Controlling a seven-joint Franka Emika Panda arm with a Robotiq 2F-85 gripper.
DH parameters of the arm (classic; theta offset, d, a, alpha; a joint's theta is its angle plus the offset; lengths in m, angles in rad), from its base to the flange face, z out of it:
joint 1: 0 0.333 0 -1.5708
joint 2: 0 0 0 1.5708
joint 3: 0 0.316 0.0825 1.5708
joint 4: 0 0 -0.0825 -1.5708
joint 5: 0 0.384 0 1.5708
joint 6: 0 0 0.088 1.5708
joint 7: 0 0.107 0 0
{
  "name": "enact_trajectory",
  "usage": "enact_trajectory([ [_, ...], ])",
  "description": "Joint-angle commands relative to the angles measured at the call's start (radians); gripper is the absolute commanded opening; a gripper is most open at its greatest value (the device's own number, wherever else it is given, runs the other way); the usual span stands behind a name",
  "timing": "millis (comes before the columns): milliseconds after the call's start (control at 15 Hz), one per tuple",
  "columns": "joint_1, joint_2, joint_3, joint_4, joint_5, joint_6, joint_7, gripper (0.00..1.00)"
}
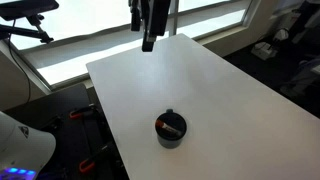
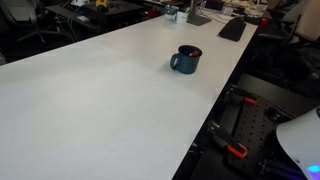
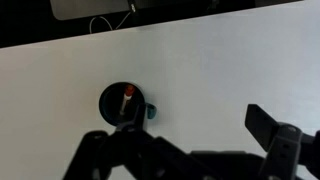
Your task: Take the marker out of the mug.
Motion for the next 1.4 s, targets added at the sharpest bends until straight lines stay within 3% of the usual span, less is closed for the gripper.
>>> enact_trajectory([
  [0,-0.001,0.000,0.001,0.002,0.000,-0.001,-0.001,1.00],
  [1333,-0.004,-0.006,0.004,-0.011,-0.014,0.033,0.008,1.00],
])
